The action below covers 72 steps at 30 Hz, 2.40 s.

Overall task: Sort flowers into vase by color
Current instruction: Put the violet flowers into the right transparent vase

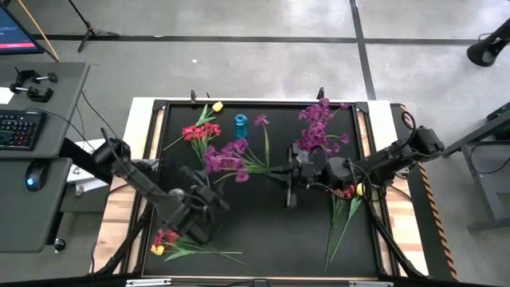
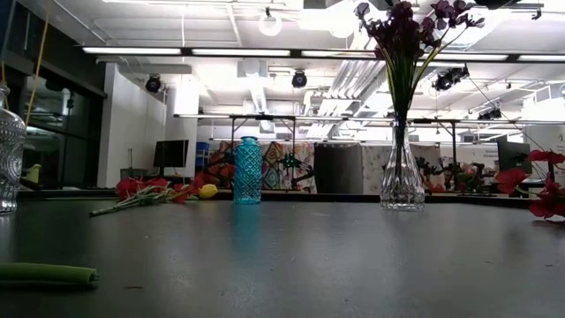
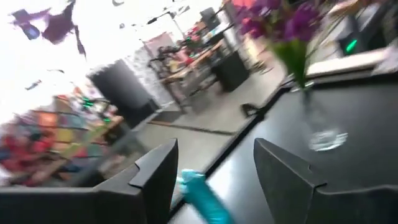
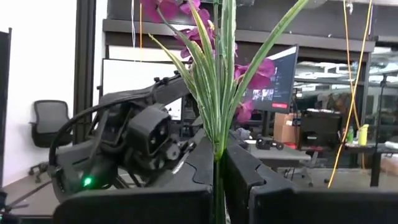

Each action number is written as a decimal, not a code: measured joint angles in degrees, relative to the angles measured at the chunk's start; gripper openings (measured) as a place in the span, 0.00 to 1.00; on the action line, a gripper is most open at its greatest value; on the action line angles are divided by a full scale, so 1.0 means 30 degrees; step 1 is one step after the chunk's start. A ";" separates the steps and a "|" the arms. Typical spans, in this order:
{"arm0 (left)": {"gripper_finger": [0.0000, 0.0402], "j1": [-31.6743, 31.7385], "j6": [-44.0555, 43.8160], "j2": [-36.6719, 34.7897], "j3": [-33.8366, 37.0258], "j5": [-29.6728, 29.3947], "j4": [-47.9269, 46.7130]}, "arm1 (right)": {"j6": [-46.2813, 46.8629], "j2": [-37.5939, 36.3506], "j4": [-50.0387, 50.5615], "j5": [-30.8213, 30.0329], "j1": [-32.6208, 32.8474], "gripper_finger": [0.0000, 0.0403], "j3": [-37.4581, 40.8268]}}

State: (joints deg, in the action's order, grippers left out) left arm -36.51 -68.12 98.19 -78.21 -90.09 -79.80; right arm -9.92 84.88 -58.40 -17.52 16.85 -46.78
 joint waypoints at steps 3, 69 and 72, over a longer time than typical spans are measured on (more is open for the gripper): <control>0.46 0.1347 0.2517 0.0000 -0.0509 0.0636 0.0082 | -0.0370 -0.0229 -0.0020 0.0000 0.0007 0.00 0.0000; 0.39 0.8420 2.6996 -0.5195 1.3799 2.9328 4.8893 | 0.2506 0.4029 -0.3377 0.3920 -0.1444 0.00 -0.1945; 0.40 0.8423 2.7444 -0.5195 1.3804 2.9328 4.9240 | 0.2473 0.4029 -0.3328 0.3860 -0.1391 0.00 -0.1945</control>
State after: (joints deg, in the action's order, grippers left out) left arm -11.25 14.21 82.61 -36.80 -2.11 67.92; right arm -2.50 96.97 -68.38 -5.94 12.68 -52.62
